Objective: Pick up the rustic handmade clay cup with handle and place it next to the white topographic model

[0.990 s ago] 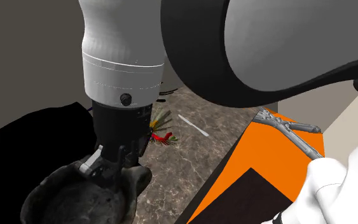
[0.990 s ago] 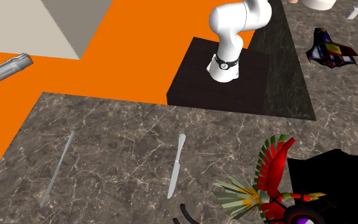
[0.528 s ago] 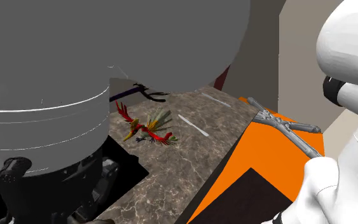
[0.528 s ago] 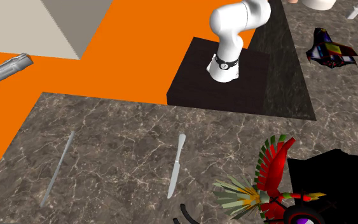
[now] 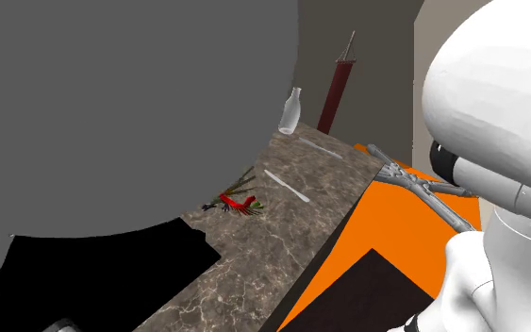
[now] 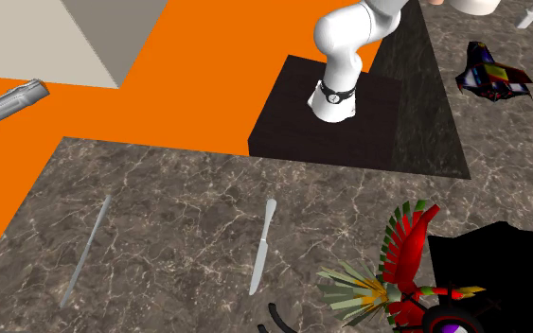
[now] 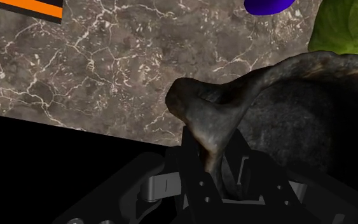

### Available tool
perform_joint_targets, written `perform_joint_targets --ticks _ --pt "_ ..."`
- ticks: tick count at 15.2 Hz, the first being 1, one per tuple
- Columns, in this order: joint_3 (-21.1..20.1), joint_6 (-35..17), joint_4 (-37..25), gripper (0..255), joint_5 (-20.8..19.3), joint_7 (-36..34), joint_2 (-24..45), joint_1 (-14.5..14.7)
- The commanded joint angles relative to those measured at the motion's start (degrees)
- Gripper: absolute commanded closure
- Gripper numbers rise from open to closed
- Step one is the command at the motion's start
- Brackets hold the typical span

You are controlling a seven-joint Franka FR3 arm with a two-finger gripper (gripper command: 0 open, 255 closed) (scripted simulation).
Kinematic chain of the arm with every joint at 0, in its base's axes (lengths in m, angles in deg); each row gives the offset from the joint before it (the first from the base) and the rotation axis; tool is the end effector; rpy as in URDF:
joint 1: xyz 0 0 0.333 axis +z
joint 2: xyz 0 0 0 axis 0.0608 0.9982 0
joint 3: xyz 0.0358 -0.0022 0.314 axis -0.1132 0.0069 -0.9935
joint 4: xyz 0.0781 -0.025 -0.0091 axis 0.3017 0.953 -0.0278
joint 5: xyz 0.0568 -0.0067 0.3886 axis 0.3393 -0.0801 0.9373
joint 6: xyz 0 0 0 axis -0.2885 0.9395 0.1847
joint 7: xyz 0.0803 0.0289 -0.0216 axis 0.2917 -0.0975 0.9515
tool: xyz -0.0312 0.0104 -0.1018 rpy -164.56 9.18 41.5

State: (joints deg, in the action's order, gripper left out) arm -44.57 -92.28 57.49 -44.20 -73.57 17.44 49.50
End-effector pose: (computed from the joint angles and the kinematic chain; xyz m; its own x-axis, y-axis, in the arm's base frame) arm 0.2402 0.6289 0.5551 0.9218 0.3867 -0.0270 0.3834 -0.9197 -0.0846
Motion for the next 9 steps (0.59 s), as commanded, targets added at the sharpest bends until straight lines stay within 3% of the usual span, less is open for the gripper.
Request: perform_joint_targets --ticks 1,9 --pt "0.0 -1.3 1.1 255 -0.1 -0.2 0.1 0.1" --pt "0.1 -7.8 8.4 255 0.2 0.0 -0.6 -1.0"
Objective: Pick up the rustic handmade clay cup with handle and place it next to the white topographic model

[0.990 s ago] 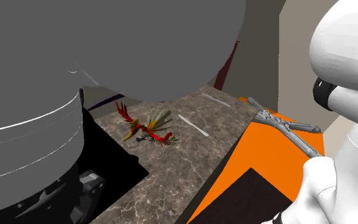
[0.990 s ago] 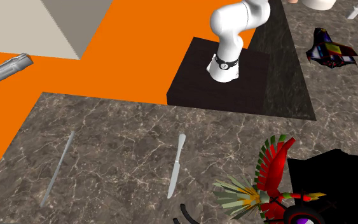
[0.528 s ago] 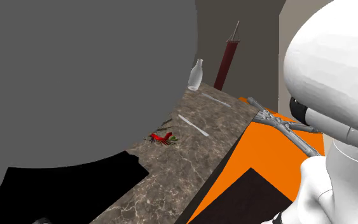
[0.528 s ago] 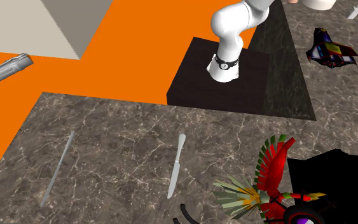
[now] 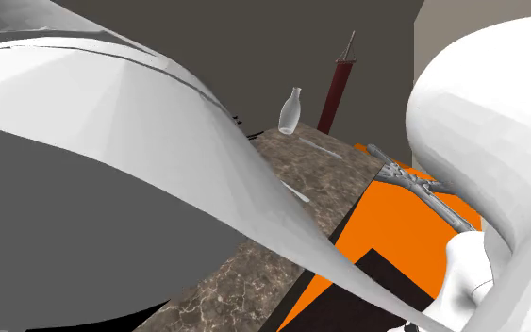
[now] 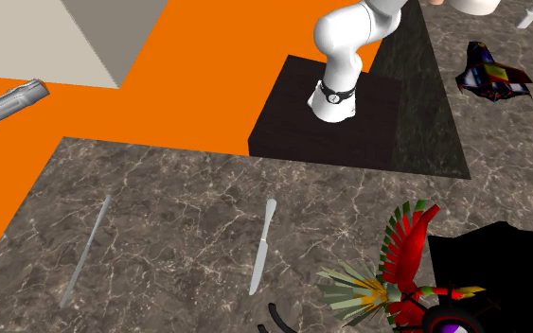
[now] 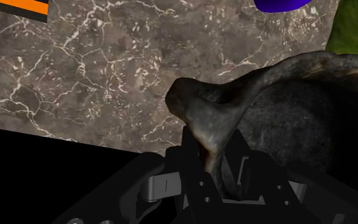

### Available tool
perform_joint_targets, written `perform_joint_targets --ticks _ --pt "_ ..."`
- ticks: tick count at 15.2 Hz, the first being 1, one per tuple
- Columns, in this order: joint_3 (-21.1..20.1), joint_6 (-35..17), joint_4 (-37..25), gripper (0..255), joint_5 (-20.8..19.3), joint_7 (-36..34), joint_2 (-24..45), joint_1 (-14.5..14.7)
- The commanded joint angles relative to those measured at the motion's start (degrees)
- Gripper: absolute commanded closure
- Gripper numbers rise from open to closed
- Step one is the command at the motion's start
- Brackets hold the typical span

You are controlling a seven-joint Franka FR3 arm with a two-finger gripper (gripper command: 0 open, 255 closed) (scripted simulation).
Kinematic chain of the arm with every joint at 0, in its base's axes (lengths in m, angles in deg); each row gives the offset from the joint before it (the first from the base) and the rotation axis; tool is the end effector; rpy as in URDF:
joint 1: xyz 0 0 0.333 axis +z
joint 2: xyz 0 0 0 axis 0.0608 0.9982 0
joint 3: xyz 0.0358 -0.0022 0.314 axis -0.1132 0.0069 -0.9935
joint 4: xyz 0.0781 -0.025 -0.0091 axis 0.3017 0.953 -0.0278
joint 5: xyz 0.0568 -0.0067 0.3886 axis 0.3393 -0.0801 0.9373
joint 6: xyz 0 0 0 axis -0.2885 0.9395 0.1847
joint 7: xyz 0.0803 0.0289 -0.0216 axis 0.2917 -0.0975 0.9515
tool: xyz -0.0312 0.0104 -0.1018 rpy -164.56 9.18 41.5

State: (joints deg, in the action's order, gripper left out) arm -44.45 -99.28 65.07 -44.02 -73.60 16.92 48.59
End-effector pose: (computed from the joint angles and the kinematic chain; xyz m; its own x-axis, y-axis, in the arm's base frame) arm 0.2392 0.6314 0.5093 0.9221 0.3860 -0.0270 0.3827 -0.9200 -0.0844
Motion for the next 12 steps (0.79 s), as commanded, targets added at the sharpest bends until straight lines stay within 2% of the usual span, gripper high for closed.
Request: perform_joint_targets --ticks 1,12 --pt "0.0 -1.6 1.6 255 0.0 0.0 -0.1 -0.2" --pt "0.5 -9.7 9.0 255 -0.5 -0.1 0.7 -0.7"
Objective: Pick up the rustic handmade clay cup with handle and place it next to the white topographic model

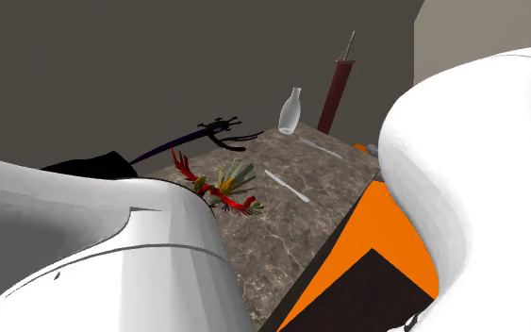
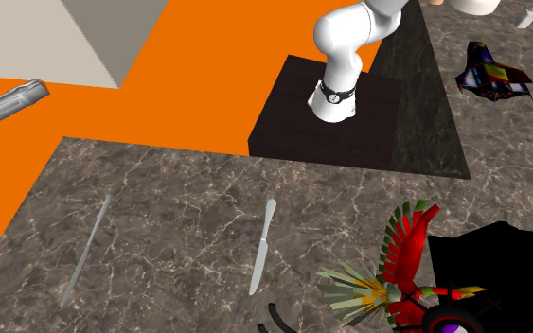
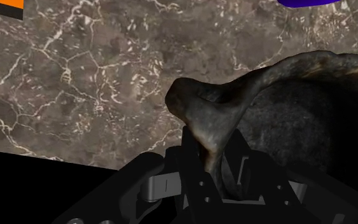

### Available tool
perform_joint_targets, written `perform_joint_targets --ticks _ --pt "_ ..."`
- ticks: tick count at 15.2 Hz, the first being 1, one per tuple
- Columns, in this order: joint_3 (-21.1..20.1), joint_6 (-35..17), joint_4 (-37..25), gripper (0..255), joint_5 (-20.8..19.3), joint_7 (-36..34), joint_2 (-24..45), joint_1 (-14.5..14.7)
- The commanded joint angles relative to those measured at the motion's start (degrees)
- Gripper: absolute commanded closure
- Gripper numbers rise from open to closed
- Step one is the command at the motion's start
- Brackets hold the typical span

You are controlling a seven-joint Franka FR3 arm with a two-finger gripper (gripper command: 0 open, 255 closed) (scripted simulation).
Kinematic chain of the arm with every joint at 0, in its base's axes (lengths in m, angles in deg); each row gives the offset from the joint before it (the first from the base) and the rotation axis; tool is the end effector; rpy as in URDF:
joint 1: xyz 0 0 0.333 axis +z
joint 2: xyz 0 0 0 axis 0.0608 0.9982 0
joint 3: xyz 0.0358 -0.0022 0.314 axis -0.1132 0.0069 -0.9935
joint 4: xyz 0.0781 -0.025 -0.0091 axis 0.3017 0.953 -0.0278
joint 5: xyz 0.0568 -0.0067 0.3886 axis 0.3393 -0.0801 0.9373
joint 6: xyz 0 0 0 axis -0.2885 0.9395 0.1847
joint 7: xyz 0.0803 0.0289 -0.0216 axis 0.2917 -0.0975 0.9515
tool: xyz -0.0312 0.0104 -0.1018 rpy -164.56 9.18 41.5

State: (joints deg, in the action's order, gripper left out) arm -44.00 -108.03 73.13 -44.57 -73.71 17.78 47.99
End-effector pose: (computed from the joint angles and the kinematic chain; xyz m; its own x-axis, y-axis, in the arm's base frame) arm 0.2394 0.6322 0.4465 0.9221 0.3861 -0.0269 0.3827 -0.9200 -0.0844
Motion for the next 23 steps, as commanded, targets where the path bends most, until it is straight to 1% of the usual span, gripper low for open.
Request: perform_joint_targets --ticks 1,17,23 --pt "0.1 -1.6 1.5 255 -0.1 0.0 0.0 -0.1" --pt "1.4 -12.0 8.2 255 -2.4 -1.0 4.1 0.4" --pt "1.4 -12.0 8.2 255 -2.4 -1.0 4.1 0.4"
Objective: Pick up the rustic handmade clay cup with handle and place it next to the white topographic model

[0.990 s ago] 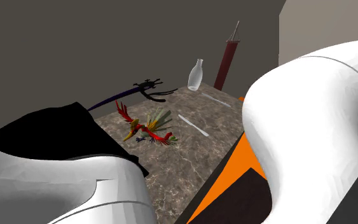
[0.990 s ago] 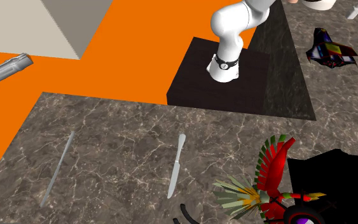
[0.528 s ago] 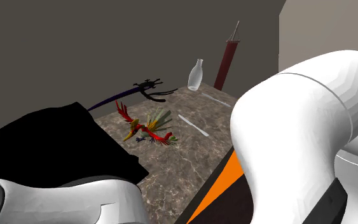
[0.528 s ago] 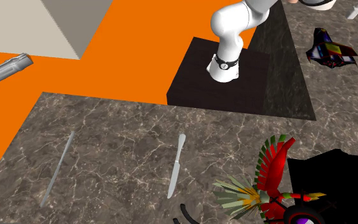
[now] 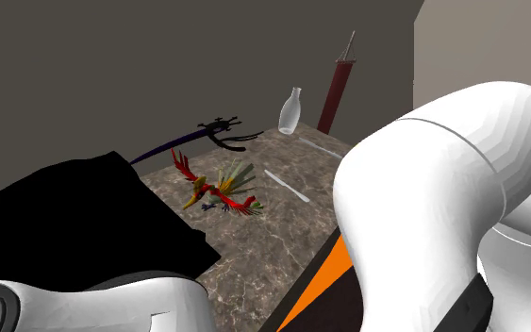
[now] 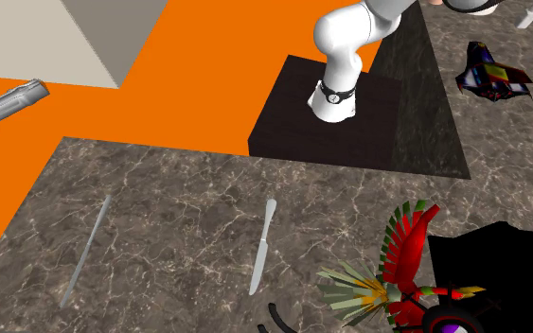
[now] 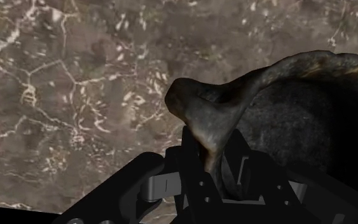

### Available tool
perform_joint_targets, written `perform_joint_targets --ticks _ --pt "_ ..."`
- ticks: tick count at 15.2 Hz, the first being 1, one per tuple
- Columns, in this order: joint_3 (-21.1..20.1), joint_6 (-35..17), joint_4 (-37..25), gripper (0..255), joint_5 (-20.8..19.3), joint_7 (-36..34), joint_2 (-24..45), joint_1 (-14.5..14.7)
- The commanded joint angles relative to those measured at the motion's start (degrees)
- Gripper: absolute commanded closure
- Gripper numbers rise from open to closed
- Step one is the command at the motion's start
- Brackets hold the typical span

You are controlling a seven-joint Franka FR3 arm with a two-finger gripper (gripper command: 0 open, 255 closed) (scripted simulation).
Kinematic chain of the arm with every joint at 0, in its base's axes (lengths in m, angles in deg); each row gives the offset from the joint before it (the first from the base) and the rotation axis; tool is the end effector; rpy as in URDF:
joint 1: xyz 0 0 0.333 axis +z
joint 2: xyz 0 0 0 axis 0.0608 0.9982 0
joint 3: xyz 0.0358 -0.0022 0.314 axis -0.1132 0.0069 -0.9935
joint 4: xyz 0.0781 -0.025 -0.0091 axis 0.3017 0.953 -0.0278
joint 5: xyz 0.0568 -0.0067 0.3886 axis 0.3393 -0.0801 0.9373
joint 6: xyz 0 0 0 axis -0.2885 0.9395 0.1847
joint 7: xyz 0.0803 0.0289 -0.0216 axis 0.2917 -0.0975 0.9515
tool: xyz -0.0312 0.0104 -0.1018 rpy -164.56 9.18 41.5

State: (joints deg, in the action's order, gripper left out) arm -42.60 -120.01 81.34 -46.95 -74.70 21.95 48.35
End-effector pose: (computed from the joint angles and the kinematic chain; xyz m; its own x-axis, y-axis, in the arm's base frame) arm 0.2387 0.6313 0.3514 0.9221 0.3861 -0.0265 0.3827 -0.9200 -0.0849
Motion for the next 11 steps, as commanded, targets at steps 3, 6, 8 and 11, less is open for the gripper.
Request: perform_joint_targets --ticks 3,6,8,11 --pt "0.0 0.0 0.0 0 0.0 0.0 0.0 0.0" --pt "0.0 -0.1 0.0 0 0.0 0.0 0.0 0.0" --pt "0.0 0.0 0.0 0 0.0 0.0 0.0 0.0" --pt "-0.8 4.5 -2.2 0 1.4 0.9 -2.6 -0.7"
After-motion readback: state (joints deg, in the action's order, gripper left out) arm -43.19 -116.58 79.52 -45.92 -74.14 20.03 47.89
